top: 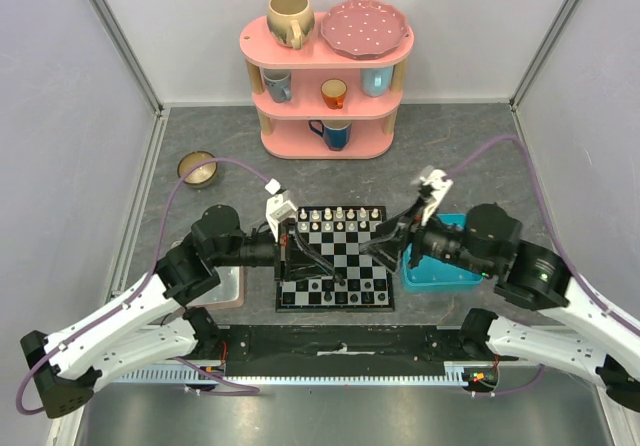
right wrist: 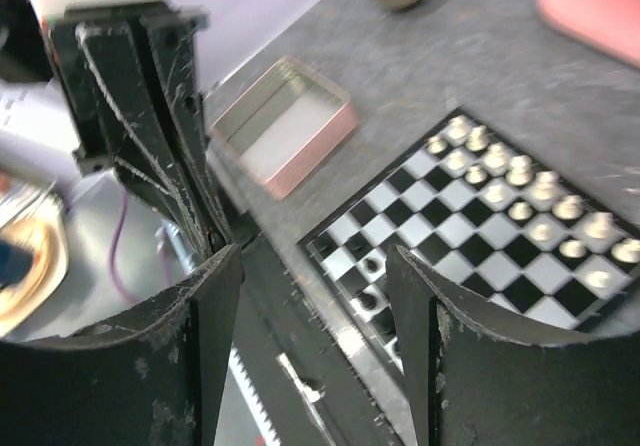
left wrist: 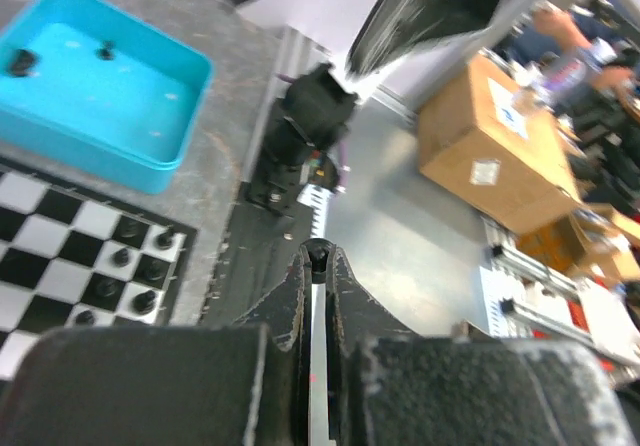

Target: Set up the chess pieces on the board

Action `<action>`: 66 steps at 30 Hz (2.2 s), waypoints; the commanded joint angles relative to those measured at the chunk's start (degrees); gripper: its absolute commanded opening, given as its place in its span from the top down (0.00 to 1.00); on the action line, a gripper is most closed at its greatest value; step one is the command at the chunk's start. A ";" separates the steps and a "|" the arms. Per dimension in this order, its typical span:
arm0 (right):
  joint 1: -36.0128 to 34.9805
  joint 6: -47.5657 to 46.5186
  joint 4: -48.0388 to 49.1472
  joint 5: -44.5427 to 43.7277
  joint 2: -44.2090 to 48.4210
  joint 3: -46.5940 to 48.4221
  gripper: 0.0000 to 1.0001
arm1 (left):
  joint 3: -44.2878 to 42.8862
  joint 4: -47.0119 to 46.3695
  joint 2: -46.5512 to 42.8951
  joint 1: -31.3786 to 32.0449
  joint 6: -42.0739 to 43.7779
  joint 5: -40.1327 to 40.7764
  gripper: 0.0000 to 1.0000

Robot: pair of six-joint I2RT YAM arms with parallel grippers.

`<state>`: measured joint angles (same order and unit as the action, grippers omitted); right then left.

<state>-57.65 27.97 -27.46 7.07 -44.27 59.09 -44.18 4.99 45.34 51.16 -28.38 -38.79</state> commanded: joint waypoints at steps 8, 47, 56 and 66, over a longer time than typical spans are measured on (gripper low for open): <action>-0.01 2.88 -7.60 -26.58 9.99 0.06 0.28 | 5.86 5.29 -3.77 4.81 6.23 33.14 0.98; -0.10 5.52 -10.68 -25.97 12.37 -6.71 0.27 | 22.91 2.21 5.89 33.92 -6.69 75.70 0.98; 0.08 5.52 -10.68 -25.97 12.37 -7.15 0.26 | 23.35 -1.74 9.76 33.92 -6.16 74.73 0.98; -0.01 5.34 -10.60 -25.88 12.28 -7.50 0.26 | 24.32 -2.71 10.29 33.83 -6.60 74.21 0.98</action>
<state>-57.58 33.04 -38.68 -18.04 -32.21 51.88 -20.62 5.52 55.37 84.64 -32.77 34.37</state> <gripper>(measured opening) 0.740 0.045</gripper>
